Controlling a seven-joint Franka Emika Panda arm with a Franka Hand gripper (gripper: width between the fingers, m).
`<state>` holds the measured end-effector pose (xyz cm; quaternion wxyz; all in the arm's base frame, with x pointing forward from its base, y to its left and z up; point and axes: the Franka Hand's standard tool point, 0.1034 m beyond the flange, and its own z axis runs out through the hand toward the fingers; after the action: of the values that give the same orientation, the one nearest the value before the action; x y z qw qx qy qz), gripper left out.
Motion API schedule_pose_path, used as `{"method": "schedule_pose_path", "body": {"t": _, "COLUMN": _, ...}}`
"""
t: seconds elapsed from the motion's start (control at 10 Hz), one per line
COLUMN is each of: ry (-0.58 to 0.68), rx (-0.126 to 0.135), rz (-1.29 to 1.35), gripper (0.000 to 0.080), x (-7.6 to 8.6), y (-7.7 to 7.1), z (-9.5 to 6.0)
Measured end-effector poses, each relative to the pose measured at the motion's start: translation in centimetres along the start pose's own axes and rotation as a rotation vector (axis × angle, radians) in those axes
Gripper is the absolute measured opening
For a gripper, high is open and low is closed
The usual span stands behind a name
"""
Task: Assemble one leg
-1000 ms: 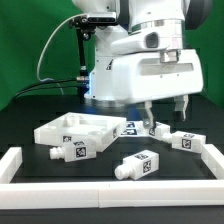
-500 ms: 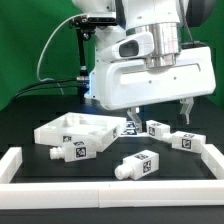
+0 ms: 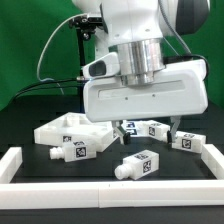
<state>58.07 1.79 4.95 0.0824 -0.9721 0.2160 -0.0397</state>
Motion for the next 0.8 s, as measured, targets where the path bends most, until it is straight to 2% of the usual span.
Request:
{"method": "schedule_pose_path", "body": {"t": 0.2, "ry": 0.006, "rx": 0.012, "rz": 0.137, "gripper": 0.0650, "x": -0.3, "y": 0.2, "z": 1.3}}
{"method": "schedule_pose_path", "body": {"t": 0.5, "ry": 0.005, "rx": 0.011, "rz": 0.223, "gripper": 0.0650, "x": -1.4, "y": -0.5, "z": 3.1}}
{"method": "schedule_pose_path", "body": {"t": 0.6, "ry": 0.009, "rx": 0.013, "rz": 0.216, "gripper": 0.0528, "x": -1.2, "y": -0.4, "z": 2.8}}
{"method": "schedule_pose_path", "body": {"t": 0.7, "ry": 0.009, "rx": 0.013, "rz": 0.216, "gripper": 0.0528, "x": -1.2, "y": -0.4, "z": 2.8}}
{"method": "schedule_pose_path", "body": {"t": 0.8, "ry": 0.009, "rx": 0.013, "rz": 0.214, "gripper": 0.0388, "x": -1.2, "y": -0.4, "z": 2.9}}
